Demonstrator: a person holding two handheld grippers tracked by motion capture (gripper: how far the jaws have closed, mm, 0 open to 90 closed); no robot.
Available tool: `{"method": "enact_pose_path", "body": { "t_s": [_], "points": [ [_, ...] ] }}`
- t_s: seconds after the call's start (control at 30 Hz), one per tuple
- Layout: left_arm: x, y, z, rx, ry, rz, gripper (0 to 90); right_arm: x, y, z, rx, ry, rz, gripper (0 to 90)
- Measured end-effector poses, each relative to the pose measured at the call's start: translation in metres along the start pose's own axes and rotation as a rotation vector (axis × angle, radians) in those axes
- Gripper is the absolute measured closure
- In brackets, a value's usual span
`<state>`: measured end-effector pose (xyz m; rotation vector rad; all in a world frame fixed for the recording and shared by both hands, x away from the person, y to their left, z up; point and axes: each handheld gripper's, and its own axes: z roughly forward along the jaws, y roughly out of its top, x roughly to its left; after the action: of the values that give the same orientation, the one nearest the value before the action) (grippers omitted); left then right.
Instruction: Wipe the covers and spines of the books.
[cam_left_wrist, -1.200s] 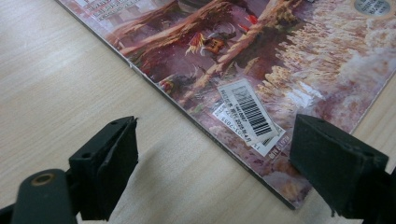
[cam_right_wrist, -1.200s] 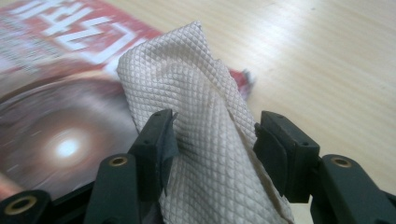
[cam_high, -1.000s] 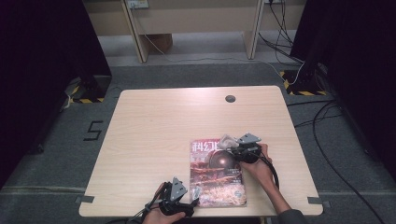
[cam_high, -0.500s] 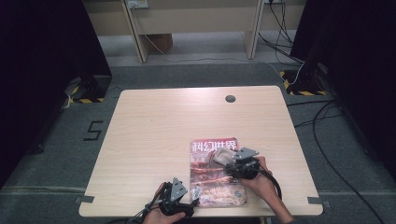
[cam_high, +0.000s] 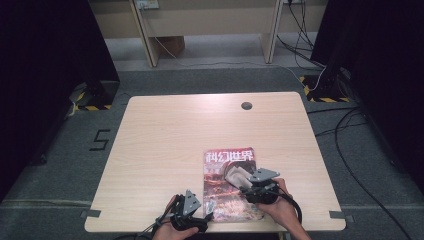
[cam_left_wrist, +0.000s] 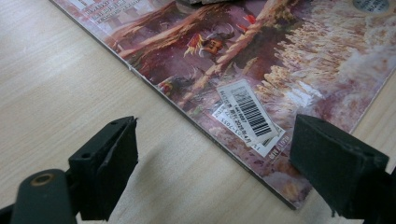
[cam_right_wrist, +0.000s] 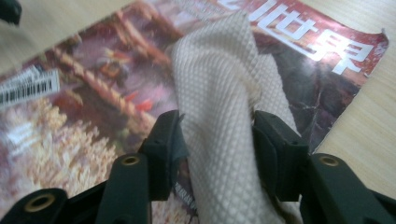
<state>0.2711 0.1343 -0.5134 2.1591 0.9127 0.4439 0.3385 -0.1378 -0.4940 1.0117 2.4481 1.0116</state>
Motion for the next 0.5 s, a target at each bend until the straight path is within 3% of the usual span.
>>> {"method": "enact_pose_path", "body": {
  "t_s": [0.13, 0.2, 0.5],
  "points": [
    [0.000, 0.000, 0.000, -0.001, -0.004, -0.008, 14.3, -0.009, 0.005, 0.005, -0.022, 0.000, 0.024, 61.2],
    [0.000, -0.001, 0.000, -0.003, -0.003, -0.010, 14.3, -0.012, 0.007, 0.010, -0.002, 0.015, 0.025, 64.9],
    [0.000, -0.001, 0.000, -0.004, -0.003, -0.010, 14.4, -0.004, 0.000, 0.007, 0.015, 0.047, 0.007, 68.2]
  ]
}}
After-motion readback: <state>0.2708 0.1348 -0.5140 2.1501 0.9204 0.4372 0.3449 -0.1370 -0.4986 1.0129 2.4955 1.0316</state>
